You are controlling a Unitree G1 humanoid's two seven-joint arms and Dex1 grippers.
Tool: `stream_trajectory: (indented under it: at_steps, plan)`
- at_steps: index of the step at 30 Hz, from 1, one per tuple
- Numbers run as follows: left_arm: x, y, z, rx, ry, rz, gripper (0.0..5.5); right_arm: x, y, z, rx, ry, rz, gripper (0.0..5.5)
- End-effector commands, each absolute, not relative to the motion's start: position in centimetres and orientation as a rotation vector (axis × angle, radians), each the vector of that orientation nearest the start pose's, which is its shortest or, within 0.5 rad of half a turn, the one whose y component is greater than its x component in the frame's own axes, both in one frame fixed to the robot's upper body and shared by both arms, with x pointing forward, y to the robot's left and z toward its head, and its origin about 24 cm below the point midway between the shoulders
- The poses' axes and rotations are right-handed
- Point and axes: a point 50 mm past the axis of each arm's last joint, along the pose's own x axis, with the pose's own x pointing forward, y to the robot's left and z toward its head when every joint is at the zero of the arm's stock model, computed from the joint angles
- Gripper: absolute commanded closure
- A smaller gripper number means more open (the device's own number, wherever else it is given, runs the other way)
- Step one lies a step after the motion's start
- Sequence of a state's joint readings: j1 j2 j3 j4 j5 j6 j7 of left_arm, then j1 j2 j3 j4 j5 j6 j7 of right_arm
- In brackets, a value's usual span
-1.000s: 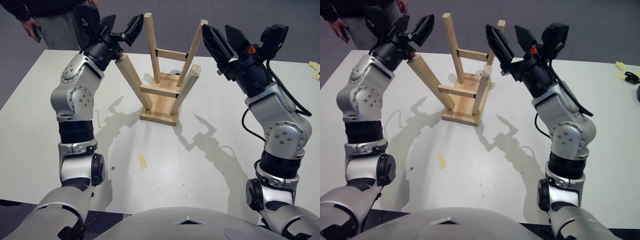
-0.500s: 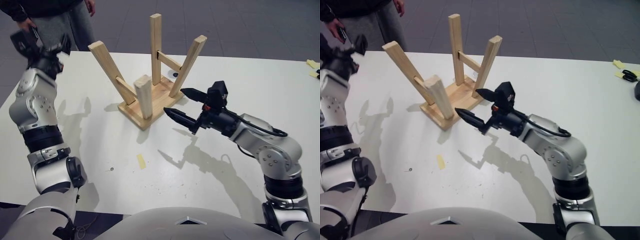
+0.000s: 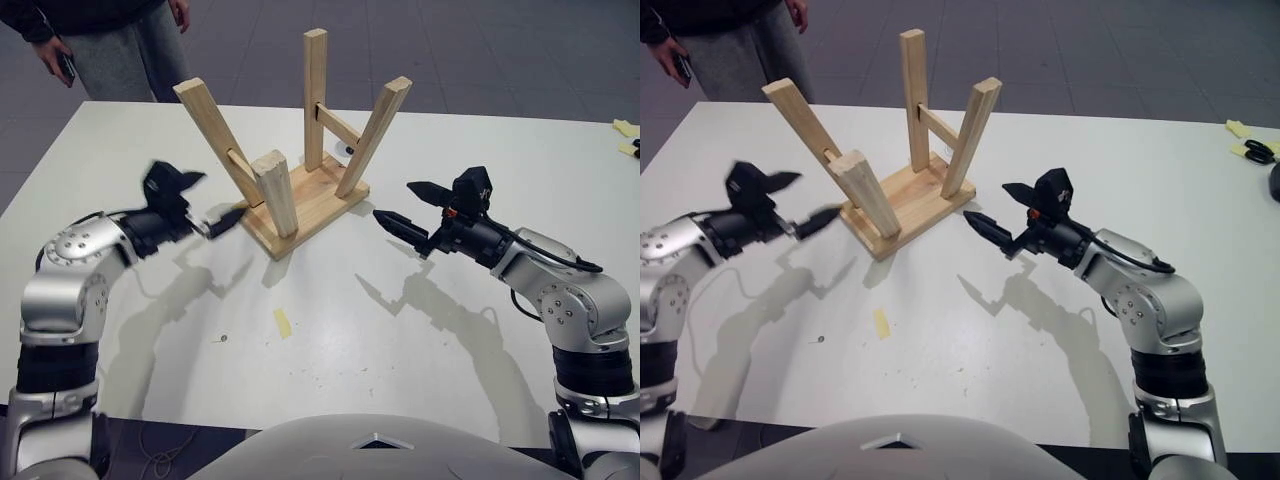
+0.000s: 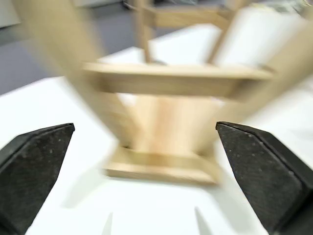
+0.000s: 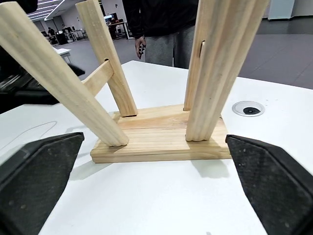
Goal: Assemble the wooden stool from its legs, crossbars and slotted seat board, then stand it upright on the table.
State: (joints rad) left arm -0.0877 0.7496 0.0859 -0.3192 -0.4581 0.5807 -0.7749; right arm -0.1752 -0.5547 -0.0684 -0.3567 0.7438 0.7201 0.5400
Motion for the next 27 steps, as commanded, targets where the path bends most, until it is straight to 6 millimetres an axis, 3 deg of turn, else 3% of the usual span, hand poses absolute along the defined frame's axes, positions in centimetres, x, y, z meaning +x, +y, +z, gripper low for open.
stream_trajectory:
  at_steps: [1,6,9,19,27]
  plan:
    - [23.4,19.8,11.8,0.255,0.315,-0.857,0.13,25.5,-17.7,13.6,0.135,0.182,0.790,0.10]
    - [24.7,16.9,10.7,0.234,0.204,-0.794,0.13,25.8,-17.7,13.7,0.120,0.176,0.788,0.10]
    - [25.3,16.3,9.8,0.220,0.210,-0.788,0.38,25.9,-17.7,13.8,0.118,0.175,0.789,0.10]
    - [26.0,16.0,7.6,0.228,0.247,-0.777,2.19,26.2,-17.8,13.8,0.113,0.163,0.771,0.10]
    - [26.1,15.3,8.1,0.198,0.207,-0.771,3.53,26.4,-17.8,13.8,0.115,0.155,0.754,0.10]
